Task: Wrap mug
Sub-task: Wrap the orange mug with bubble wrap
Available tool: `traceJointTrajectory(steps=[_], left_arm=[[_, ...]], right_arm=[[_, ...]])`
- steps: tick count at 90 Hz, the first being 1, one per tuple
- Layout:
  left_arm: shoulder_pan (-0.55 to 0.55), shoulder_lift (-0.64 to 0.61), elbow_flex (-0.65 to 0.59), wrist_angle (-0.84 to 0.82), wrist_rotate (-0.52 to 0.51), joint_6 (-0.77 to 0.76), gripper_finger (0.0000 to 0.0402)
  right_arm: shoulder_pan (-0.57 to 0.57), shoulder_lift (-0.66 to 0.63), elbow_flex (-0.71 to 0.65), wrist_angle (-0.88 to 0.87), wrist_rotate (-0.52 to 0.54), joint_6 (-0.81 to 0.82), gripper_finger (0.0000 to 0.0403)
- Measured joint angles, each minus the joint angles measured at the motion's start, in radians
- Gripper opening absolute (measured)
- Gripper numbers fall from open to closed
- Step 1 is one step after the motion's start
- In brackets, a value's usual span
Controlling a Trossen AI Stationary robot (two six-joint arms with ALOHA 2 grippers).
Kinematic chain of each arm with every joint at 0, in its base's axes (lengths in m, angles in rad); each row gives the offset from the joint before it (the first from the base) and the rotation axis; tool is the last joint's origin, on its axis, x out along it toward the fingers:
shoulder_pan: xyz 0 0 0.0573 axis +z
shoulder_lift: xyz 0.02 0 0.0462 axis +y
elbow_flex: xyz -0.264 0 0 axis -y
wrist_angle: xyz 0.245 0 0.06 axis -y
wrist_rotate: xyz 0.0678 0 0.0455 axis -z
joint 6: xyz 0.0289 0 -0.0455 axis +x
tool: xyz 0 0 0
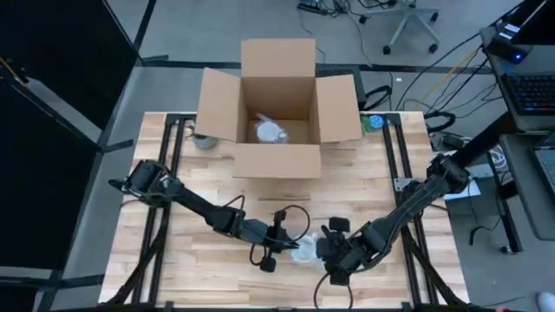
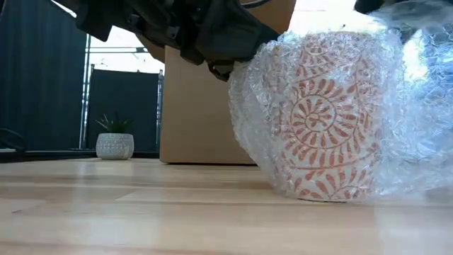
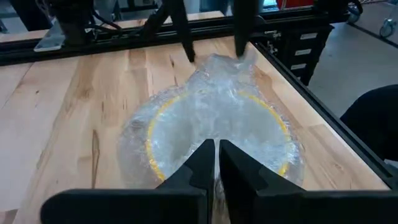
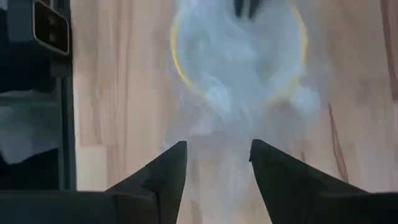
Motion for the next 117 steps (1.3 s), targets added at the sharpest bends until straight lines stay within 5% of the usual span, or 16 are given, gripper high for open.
traceJointTrajectory(steps=[14,41,94,117], left_arm=[[0.000,0.000,0.000,0.000,0.000,0.000,0.0011],[0.000,0.000,0.000,0.000,0.000,0.000,0.0011],[0.000,0.000,0.000,0.002,0.000,0.000,0.0011],[0.000,0.000,0.001,0.002,0.000,0.000,0.0011]], right_arm=[[-0.025,-0.002,0.000,0.033,0.081,-0.072,0.0167],[-0.082,0.033,0.001,0.087,0.070,-0.179,0.0167],[-0.119,0.183,0.006,0.256,-0.056,-0.269,0.0166],[-0.120,0.125,-0.001,0.226,-0.067,-0.265,0.0166]])
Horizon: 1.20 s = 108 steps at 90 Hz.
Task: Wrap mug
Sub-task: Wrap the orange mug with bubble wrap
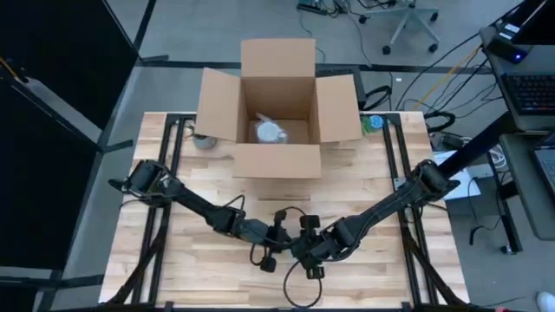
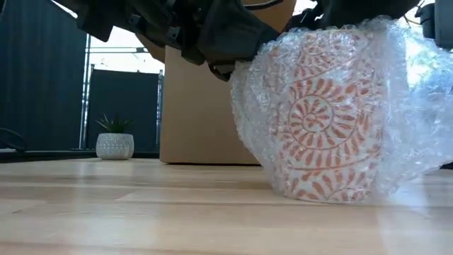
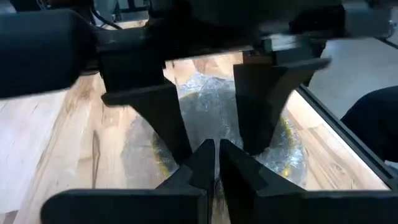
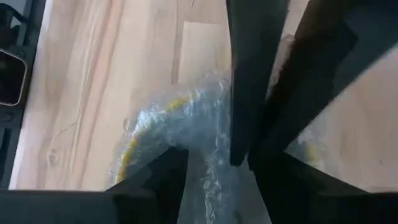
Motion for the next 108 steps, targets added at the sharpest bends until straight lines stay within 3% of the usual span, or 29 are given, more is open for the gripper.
traceJointTrajectory(steps=[27,51,60,78,93,108], left_arm=[[0.000,0.000,-0.001,-0.003,0.000,0.000,0.0011],[0.000,0.000,-0.001,-0.003,0.000,0.000,0.0011],[0.000,0.000,-0.001,-0.003,0.000,0.000,0.0011],[0.000,0.000,-0.001,-0.003,0.000,0.000,0.0011],[0.000,0.000,-0.001,-0.003,0.000,0.000,0.0011],[0.001,0.000,-0.001,-0.003,0.000,0.000,0.0011]], right_arm=[[0.003,-0.178,-0.002,-0.088,0.027,0.019,0.0167],[0.092,-0.283,0.000,-0.278,0.030,0.214,0.0167],[0.148,-0.259,0.001,-0.297,0.033,0.228,0.0167],[0.217,-0.122,0.001,-0.279,0.037,0.048,0.0167],[0.218,-0.016,0.001,-0.239,0.080,-0.058,0.0167],[0.204,-0.019,0.001,-0.223,0.148,-0.112,0.0167]])
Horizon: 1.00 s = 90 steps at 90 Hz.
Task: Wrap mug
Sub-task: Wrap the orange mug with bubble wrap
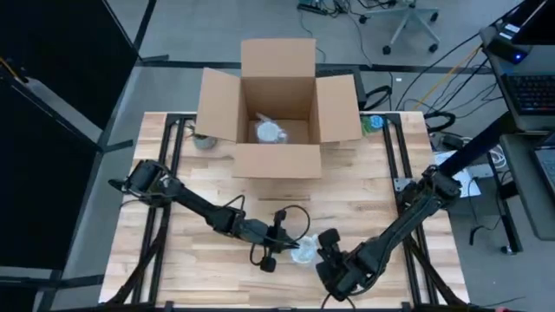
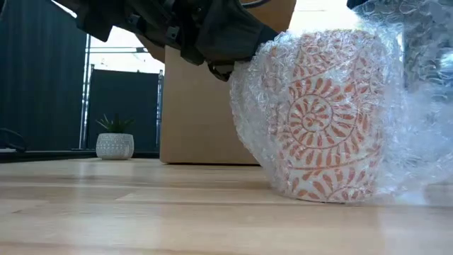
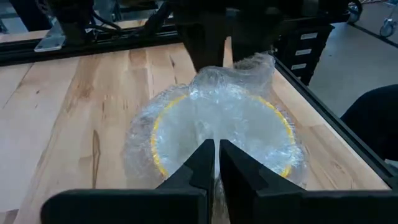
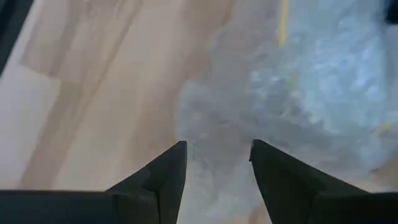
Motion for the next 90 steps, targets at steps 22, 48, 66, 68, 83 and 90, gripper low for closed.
traceJointTrajectory(steps=[22,48,66,68,83,90], left_arm=[[0.000,0.000,0.000,0.000,0.000,0.000,0.0011],[0.000,0.000,0.000,0.000,0.000,0.000,0.0011],[0.000,0.000,0.000,0.002,0.000,0.000,0.0011],[0.000,0.000,0.000,0.001,0.000,0.000,0.0011],[0.000,0.000,0.000,0.002,0.000,0.000,0.0011],[0.000,0.000,0.000,0.001,0.000,0.000,0.0011]], right_arm=[[-0.012,-0.081,0.000,0.002,0.051,-0.002,0.0167],[-0.048,-0.045,0.002,0.132,0.036,-0.162,0.0167],[-0.095,0.013,0.003,0.142,-0.044,-0.224,0.0167],[-0.102,0.020,0.004,0.146,-0.055,-0.229,0.0167],[-0.155,0.069,0.008,0.159,-0.161,-0.241,0.0167],[-0.173,0.090,0.008,0.177,-0.202,-0.254,0.0167]])
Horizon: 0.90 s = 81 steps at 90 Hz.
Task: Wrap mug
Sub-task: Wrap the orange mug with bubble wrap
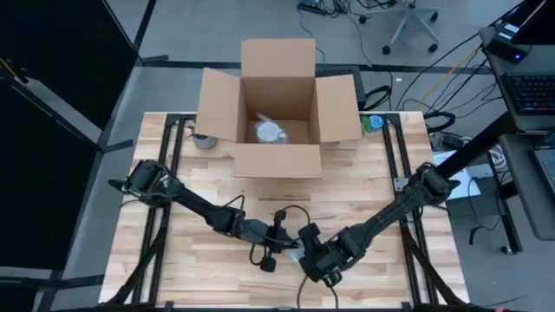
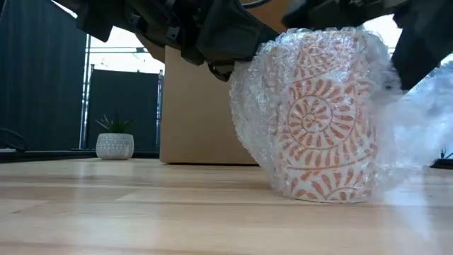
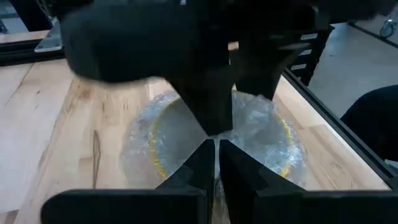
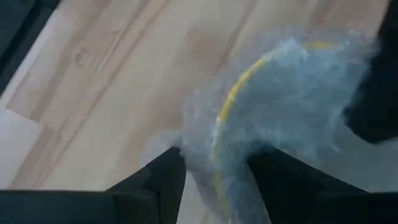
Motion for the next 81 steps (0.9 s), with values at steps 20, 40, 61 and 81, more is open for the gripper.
traceJointTrajectory(steps=[20,40,61,81], left_arm=[[0.000,0.000,0.000,-0.002,0.000,0.000,0.0011],[0.000,0.000,0.000,-0.002,0.000,0.000,0.0011],[0.001,0.000,0.001,0.001,0.001,0.000,0.0011],[0.001,0.000,0.000,-0.001,0.000,0.000,0.0011]], right_arm=[[-0.025,0.033,-0.003,0.080,-0.073,-0.019,0.0167],[-0.030,0.039,-0.004,0.106,-0.142,0.012,0.0167],[-0.029,-0.020,-0.008,0.081,-0.149,0.103,0.0167],[-0.026,-0.165,-0.010,0.069,-0.091,0.162,0.0167]])
